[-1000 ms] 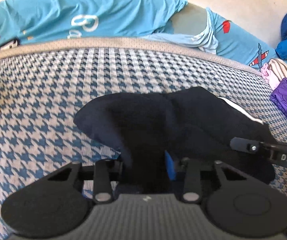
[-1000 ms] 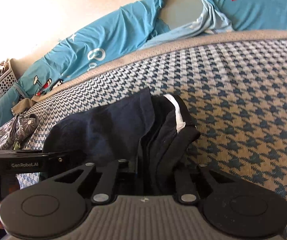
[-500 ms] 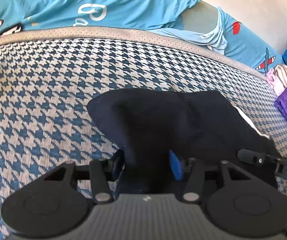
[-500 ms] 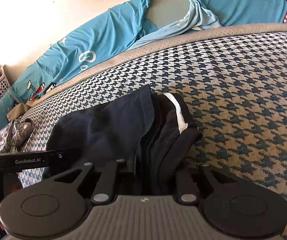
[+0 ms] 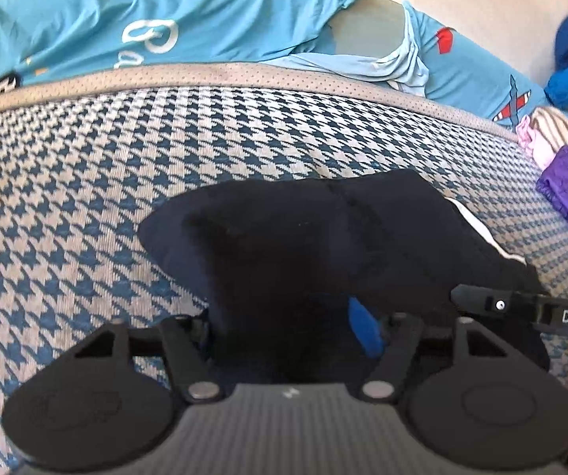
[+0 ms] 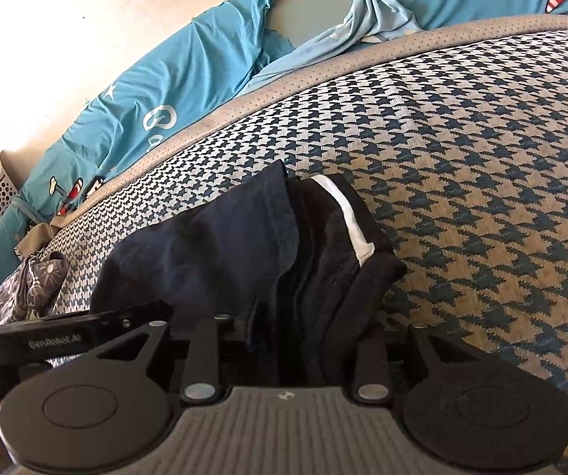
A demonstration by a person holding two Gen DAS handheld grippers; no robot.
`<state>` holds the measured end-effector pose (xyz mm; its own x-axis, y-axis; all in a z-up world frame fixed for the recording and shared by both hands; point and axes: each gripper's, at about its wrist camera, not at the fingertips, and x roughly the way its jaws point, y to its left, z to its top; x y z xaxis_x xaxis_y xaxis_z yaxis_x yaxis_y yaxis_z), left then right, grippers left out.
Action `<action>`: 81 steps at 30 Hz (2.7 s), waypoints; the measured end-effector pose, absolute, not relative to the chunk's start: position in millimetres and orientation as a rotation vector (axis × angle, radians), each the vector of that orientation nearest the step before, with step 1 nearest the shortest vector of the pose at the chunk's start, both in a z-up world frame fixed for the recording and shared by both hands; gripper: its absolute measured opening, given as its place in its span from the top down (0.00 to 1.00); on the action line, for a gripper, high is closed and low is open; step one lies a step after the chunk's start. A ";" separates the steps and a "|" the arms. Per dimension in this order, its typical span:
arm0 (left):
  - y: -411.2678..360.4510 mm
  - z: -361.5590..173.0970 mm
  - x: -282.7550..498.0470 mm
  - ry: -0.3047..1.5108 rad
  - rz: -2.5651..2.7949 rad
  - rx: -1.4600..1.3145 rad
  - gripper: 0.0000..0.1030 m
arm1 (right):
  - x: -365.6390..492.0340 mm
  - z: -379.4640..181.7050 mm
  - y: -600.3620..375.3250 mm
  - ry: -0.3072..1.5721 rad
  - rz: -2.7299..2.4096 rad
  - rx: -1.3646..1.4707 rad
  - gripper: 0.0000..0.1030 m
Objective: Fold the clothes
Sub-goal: 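Lift the black bundle with both grippers holding its opposite edges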
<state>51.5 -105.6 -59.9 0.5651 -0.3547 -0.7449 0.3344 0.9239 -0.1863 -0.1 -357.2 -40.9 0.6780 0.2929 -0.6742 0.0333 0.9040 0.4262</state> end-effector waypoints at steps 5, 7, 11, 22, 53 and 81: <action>-108.8 -54.7 46.3 0.859 -0.365 0.009 0.66 | 3.3 -37.2 -349.5 0.812 0.153 0.381 0.81; -110.6 -51.5 42.4 0.838 -0.348 0.033 0.71 | 3.5 -34.1 -347.3 0.804 0.149 0.360 0.83; -120.5 -44.1 31.1 0.792 -0.297 0.103 0.76 | -0.5 -25.0 -342.8 0.767 0.147 0.314 0.85; -126.0 -22.9 2.5 0.733 -0.162 0.117 0.78 | -30.5 3.7 -324.6 0.659 0.132 0.159 0.86; -99.9 -33.1 25.8 0.933 -0.414 -0.218 0.29 | -59.3 5.7 -370.0 0.726 -0.002 0.228 0.87; -116.3 -69.5 77.0 1.047 -0.765 -0.482 0.03 | -48.1 -14.3 -387.6 0.779 -0.020 0.329 0.87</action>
<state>77.0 -116.3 -69.5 0.2850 -0.7578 -0.5869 0.3289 0.6525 -0.6827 -48.1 -387.6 -14.3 0.7138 0.1028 -0.6928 0.1388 0.9488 0.2839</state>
